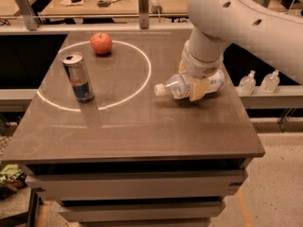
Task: Knock blue plastic bottle over
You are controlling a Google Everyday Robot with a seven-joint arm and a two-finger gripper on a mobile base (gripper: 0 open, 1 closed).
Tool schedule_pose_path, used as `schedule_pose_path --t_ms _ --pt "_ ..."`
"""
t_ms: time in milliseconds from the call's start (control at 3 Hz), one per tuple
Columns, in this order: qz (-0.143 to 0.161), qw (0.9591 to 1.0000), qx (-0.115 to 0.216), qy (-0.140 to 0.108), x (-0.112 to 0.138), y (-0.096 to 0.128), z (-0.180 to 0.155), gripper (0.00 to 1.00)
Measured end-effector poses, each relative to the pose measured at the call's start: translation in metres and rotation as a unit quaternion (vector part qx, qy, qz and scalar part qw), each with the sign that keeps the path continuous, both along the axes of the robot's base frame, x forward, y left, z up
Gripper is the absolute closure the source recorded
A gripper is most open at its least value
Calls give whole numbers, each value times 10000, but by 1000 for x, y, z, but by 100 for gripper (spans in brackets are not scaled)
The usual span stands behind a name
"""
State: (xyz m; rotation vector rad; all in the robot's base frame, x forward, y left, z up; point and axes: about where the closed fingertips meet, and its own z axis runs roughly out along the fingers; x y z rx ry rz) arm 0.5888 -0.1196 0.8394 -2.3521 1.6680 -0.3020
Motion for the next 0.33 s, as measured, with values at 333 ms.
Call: schedule_pose_path --t_ms 333 --pt "8 10000 -7 2 0 0 0 60"
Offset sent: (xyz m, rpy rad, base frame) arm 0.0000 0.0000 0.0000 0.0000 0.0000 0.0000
